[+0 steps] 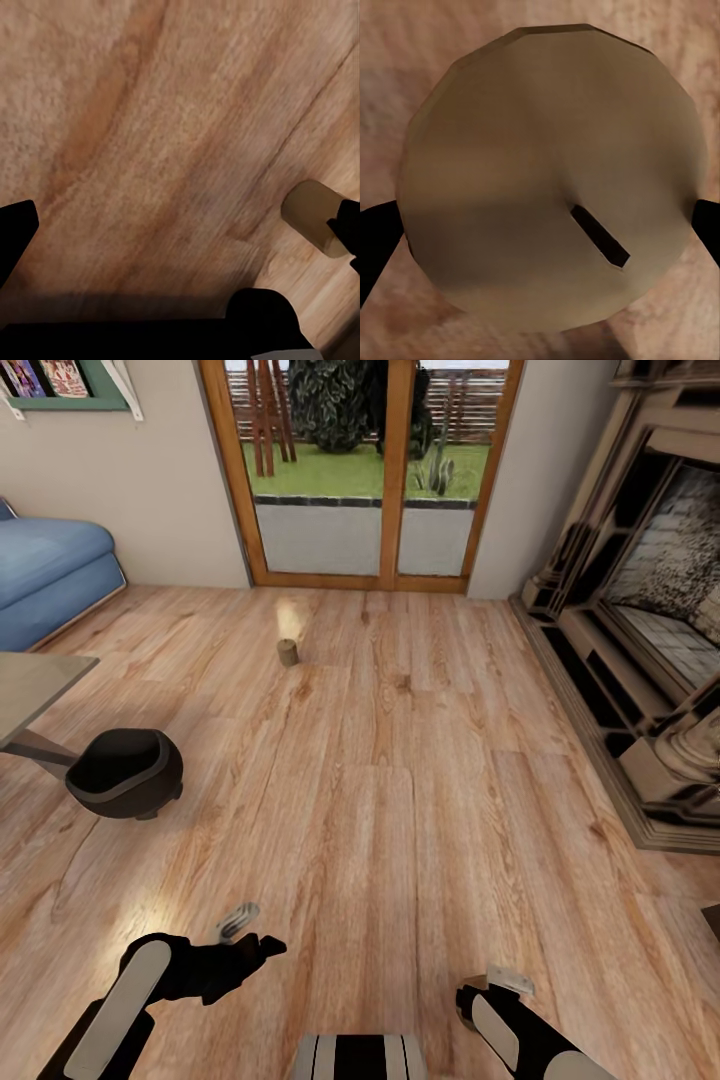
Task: Place each of the two pumpkins and all three candles from the living room inside a cabinet in the living room (use any cabinet), then make sure every cabinet is closed, and position the cauldron so it is next to a table in the living room.
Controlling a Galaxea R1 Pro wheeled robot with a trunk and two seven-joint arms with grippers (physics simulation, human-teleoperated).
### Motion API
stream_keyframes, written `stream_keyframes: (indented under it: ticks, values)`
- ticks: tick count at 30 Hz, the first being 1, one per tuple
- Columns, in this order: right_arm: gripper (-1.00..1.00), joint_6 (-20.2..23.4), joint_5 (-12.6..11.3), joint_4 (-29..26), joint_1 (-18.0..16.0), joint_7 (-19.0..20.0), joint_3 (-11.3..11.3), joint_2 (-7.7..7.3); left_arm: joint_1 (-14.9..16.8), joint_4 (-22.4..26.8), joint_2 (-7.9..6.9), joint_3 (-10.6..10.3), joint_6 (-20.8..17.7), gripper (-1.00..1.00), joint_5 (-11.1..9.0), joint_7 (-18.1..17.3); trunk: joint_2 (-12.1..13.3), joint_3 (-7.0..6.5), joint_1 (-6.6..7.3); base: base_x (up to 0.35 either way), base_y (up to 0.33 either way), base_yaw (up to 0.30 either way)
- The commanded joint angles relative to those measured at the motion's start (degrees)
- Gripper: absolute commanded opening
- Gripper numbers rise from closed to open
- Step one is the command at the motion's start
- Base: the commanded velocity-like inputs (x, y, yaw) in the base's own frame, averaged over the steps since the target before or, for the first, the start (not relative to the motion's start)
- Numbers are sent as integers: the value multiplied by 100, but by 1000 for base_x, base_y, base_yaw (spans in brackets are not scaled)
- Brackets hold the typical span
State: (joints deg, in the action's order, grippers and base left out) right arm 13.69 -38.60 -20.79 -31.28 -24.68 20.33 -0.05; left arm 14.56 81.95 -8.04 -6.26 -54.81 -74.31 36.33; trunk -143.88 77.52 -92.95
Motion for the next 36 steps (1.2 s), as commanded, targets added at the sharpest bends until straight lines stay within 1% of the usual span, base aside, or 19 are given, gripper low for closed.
stream_keyframes:
  ticks: [1,11,12,17,29,32,33,35,36]
  values:
    - [-100,29,-42,-12,-1,-37,33,-3,3,6,-4,1,2,100,-58,59,-2,4,1,0,0,0]
    - [-100,28,-36,-12,-1,-37,33,-3,3,6,-4,0,-3,100,-58,58,-2,4,1,0,0,0]
    - [-100,30,-35,-12,-1,-37,33,-3,3,6,-4,-7,-3,100,-58,58,0,-18,3,0,0,0]
    - [-100,29,-34,-12,-1,-37,33,-3,3,6,-4,-13,-4,100,-58,60,0,-18,3,0,0,0]
    - [-100,53,-41,-111,1,-16,41,4,3,-13,4,-15,5,100,-11,80,16,-284,34,0,0,0]
    - [-100,92,-45,-361,14,29,47,-11,3,-29,5,-17,11,100,-1,83,20,-350,42,0,0,0]
    - [-100,182,-45,-616,46,39,53,-16,3,-35,5,-16,17,100,3,87,21,-372,45,0,0,0]
    - [-100,570,-43,-1137,90,42,52,-24,3,-43,5,-11,21,100,9,120,24,-417,50,0,0,0]
    - [-100,877,-43,-1490,97,33,47,-27,3,-45,0,-9,26,100,9,177,25,-439,52,0,0,0]
